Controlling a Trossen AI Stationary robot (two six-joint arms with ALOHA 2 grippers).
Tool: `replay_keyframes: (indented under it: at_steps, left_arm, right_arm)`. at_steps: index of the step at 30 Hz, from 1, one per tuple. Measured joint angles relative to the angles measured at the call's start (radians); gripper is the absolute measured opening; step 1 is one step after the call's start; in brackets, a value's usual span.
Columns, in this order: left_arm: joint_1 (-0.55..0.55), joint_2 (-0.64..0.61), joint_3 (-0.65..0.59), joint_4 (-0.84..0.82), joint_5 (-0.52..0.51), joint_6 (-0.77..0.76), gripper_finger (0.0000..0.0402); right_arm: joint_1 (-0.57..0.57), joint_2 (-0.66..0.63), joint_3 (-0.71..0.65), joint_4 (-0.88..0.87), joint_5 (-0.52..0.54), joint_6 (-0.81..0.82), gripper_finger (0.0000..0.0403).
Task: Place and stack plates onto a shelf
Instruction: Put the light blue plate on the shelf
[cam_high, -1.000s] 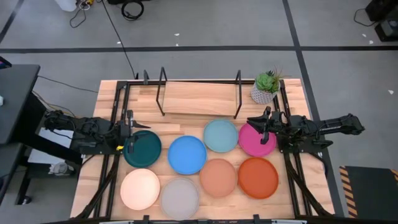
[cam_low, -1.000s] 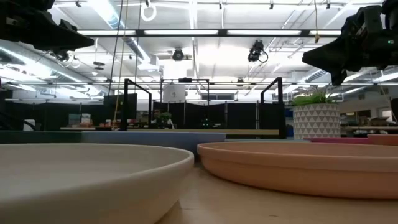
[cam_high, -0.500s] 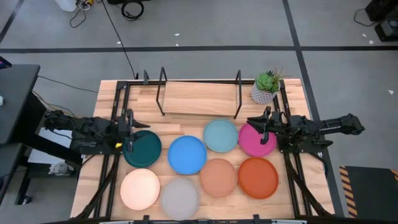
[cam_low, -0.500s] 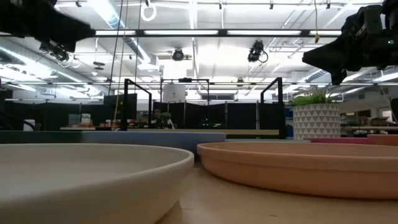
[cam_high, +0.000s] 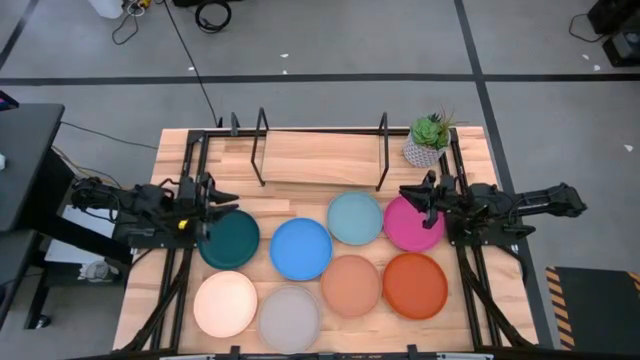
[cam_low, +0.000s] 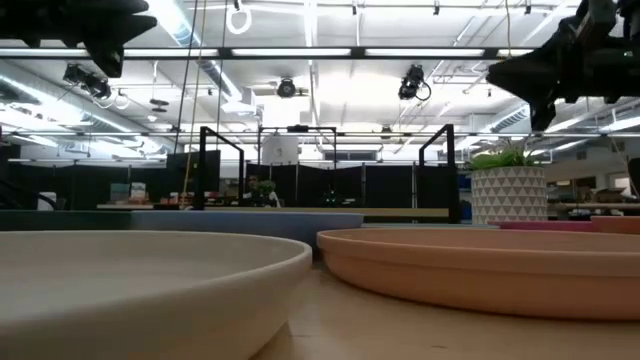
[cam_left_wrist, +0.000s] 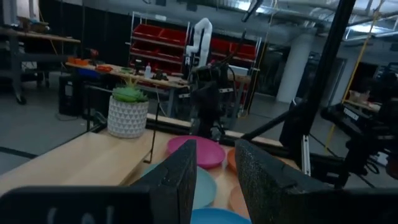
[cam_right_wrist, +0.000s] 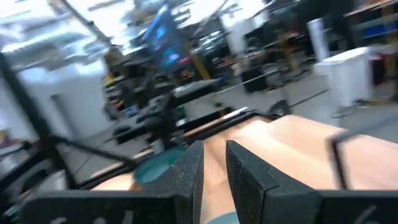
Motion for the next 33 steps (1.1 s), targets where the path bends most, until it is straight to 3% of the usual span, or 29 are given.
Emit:
replay_keyframes:
  at_steps: [3, 12, 22, 33]
  left_arm:
    - [0.000, 0.001, 0.000, 0.061, -0.004, 0.017, 0.0117]
    - [0.000, 0.057, -0.001, 0.193, 0.015, 0.110, 0.0117]
    - [0.000, 0.196, -0.001, 0.342, 0.032, 0.132, 0.0117]
    - [-0.021, 0.236, -0.001, 0.377, 0.032, 0.098, 0.0117]
  right_arm:
    - [0.002, 0.037, 0.049, -0.050, -0.093, -0.021, 0.0075]
    - [0.002, 0.270, 0.152, -0.136, -0.087, -0.118, 0.0075]
    - [0.025, 0.618, 0.305, -0.189, -0.126, -0.178, 0.0082]
    - [0.135, 1.060, 0.608, -0.482, -0.107, -0.252, 0.0127]
